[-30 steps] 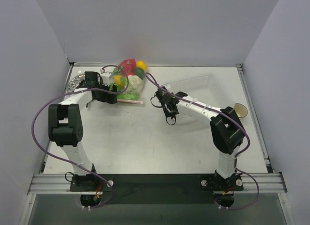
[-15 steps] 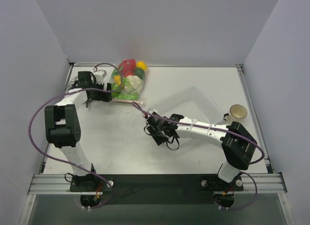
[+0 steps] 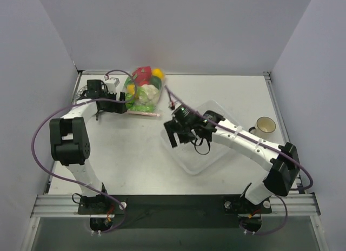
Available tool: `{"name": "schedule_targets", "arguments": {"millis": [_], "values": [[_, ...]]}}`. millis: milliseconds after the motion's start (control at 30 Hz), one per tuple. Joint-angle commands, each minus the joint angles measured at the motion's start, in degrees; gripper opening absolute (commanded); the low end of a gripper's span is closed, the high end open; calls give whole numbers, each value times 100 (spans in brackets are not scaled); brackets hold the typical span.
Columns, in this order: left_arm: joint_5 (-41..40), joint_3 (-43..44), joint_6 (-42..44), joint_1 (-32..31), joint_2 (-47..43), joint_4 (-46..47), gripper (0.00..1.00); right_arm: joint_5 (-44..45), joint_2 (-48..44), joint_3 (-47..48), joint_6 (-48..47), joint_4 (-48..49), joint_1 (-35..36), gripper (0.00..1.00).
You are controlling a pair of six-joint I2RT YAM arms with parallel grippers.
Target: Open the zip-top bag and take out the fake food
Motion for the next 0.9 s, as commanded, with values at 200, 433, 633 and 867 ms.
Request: {"name": "schedule_targets", "arguments": {"millis": [200,433,633,867], "values": [[295,161,84,3,-577,-28,97,1584,2004,2679,3102,-1405,-1376,80],[120,-690,269,-59,-797,779,97,1680,2541,2971,3446,-1414,-1508,79],[-125,-2104,1497,-470,-1455,2475,97,1760,2392,2716,3507,-1414,-1710,78],[-1321,-3564,4000,-1561,-2151,4854,97,1514,2681,2786,3542,-1414,-1947,77]]}}
